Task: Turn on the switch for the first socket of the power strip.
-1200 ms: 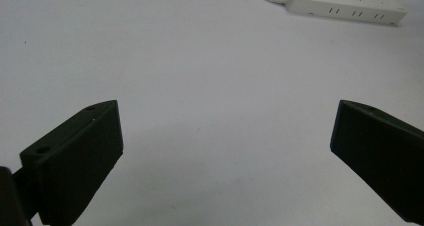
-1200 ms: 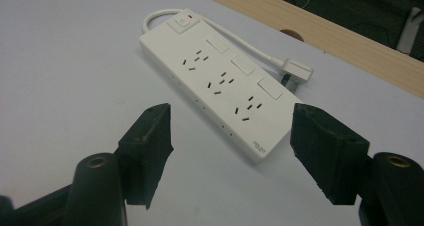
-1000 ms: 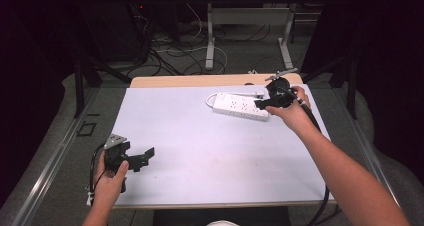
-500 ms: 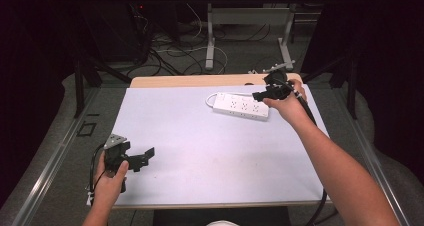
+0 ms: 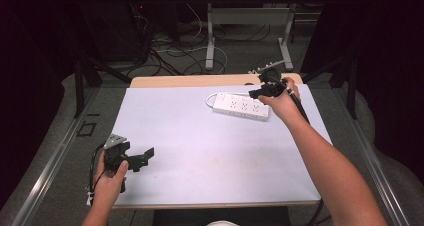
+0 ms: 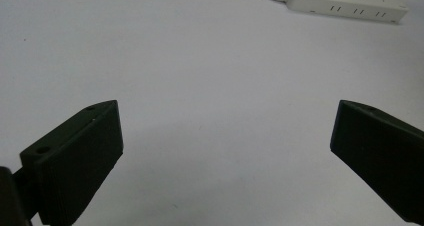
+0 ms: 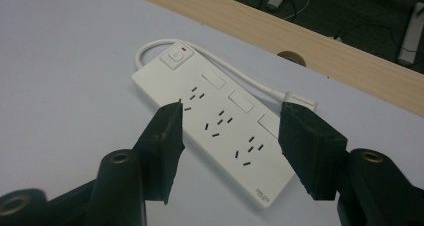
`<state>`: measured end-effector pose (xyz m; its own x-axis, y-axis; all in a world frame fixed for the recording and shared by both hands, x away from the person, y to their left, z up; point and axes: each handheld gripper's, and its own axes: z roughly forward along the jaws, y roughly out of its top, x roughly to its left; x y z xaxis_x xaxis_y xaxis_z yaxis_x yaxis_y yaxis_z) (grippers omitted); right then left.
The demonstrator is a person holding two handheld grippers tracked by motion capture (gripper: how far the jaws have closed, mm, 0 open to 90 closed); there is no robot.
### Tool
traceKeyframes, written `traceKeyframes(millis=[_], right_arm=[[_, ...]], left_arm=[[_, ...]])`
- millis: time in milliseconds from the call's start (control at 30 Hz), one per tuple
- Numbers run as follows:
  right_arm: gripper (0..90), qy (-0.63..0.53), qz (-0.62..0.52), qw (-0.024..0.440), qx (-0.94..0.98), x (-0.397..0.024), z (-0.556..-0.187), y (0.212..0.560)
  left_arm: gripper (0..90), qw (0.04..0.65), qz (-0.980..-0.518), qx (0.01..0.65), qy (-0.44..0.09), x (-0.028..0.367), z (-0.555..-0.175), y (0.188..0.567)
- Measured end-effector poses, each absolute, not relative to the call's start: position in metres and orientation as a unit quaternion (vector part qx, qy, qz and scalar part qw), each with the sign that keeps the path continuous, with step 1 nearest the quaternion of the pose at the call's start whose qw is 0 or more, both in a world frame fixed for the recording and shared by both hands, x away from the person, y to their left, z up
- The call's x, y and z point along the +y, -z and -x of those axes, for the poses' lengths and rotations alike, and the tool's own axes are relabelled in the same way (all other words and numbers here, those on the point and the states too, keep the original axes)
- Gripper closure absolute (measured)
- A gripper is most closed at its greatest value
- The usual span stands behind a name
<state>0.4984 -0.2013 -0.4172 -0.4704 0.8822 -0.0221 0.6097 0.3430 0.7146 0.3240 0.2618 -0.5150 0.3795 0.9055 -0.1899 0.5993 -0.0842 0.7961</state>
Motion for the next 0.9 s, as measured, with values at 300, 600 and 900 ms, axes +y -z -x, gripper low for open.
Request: traceKeyframes(millis=[300, 600, 900], right_arm=[[45.2, -0.33, -0.477, 0.209, 0.788, -0.195, -0.508, 0.424], [47.9, -0.33, -0.477, 0.213, 0.786, -0.185, -0.519, 0.431], [52.4, -0.328, -0.476, 0.212, 0.788, -0.178, -0.526, 0.44]], left_arm=[[0.3, 0.425, -0.713, 0.528, -0.179, 0.262, -0.324, 0.516], [0.3, 0.422, -0.716, 0.527, -0.178, 0.262, -0.324, 0.516], [0.4, 0.423, -0.713, 0.531, -0.178, 0.262, -0.325, 0.518]])
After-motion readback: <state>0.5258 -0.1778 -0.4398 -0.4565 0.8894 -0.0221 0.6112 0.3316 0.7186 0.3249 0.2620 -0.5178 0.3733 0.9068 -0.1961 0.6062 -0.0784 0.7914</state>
